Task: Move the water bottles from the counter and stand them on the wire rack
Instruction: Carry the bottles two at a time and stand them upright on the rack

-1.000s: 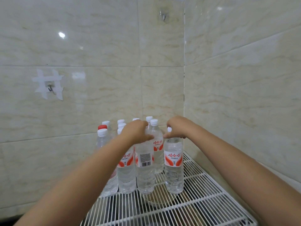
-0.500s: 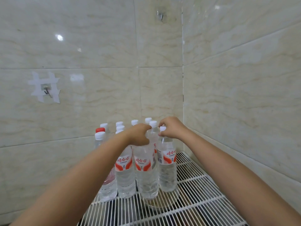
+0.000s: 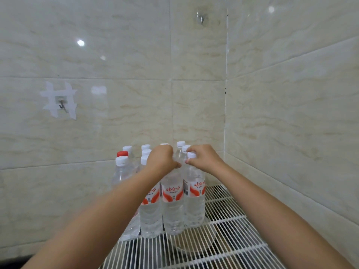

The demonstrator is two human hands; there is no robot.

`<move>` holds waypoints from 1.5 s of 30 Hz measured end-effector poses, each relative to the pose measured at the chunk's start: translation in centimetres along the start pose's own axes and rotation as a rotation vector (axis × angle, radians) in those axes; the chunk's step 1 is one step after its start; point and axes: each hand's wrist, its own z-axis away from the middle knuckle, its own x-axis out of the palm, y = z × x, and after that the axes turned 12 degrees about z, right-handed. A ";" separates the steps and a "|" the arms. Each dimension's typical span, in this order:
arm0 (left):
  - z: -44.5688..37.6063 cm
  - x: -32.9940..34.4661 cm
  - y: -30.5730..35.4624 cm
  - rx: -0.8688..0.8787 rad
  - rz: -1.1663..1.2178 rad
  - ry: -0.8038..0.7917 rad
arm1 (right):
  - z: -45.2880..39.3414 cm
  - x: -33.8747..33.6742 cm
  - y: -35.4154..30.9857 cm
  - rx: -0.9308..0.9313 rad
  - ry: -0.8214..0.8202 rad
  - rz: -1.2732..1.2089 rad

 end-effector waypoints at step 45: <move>48.8 -27.8 -36.3 -0.706 -0.506 0.295 | 26.1 17.2 -56.2 -0.732 -0.067 -0.245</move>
